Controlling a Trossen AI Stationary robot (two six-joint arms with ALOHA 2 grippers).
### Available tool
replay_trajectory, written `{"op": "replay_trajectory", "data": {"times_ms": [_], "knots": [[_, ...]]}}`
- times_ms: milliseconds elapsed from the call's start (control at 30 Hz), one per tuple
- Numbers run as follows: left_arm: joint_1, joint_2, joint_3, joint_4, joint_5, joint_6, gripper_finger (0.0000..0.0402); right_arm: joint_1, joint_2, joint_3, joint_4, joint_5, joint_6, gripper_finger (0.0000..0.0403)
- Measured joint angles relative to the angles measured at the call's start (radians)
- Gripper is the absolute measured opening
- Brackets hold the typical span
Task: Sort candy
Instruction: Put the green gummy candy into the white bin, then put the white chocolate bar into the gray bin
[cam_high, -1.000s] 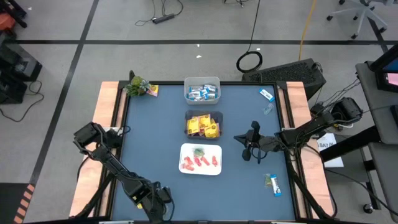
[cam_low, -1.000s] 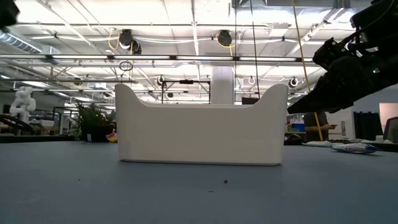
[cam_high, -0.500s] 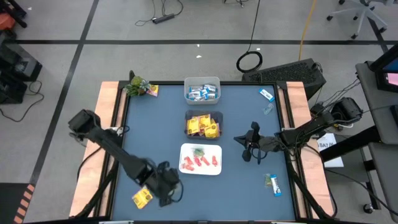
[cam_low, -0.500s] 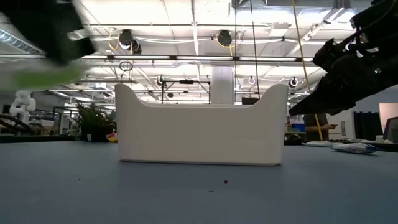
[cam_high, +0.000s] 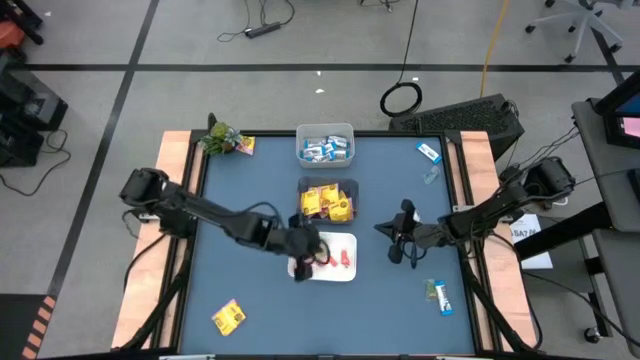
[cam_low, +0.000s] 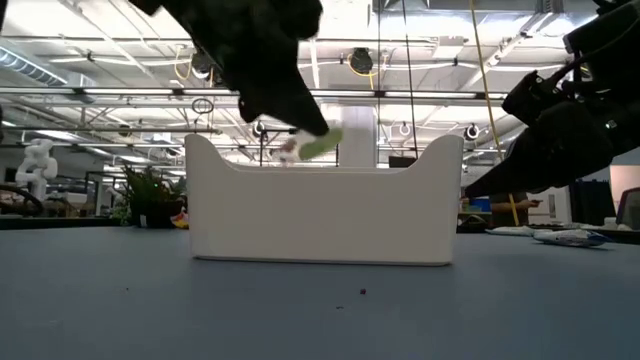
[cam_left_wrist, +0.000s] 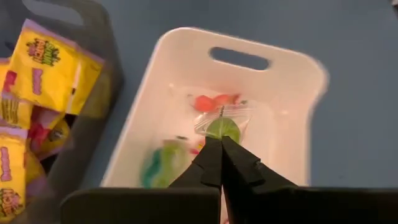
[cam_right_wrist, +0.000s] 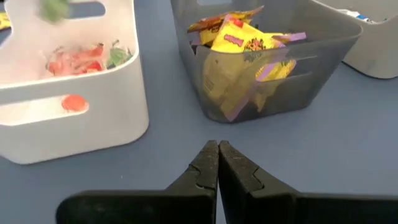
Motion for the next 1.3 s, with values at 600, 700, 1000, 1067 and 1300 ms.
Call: {"op": "replay_trajectory", "data": {"times_ms": [600,700,1000,1067,1300], "knots": [[0.082,0.088,0.000,-0.039,0.105,0.114,0.0105,-0.022,0.030,0.005,0.143,0.005,-0.088,0.0000],[0.082,0.048,0.000,-0.072,0.104,0.166,0.0134,-0.052,0.027,0.029,0.142,0.007,-0.115,0.0000],[0.089,-0.064,-0.043,-0.003,0.101,0.301,0.0153,-0.155,0.012,0.085,0.131,0.006,-0.199,0.0000],[0.097,-0.077,-0.074,0.038,0.099,0.317,0.0153,-0.177,-0.006,0.088,0.106,0.006,-0.226,0.0000],[0.126,-0.161,-0.222,0.176,0.085,0.320,0.0153,-0.309,-0.146,0.090,-0.100,0.007,-0.264,0.0000]]}}
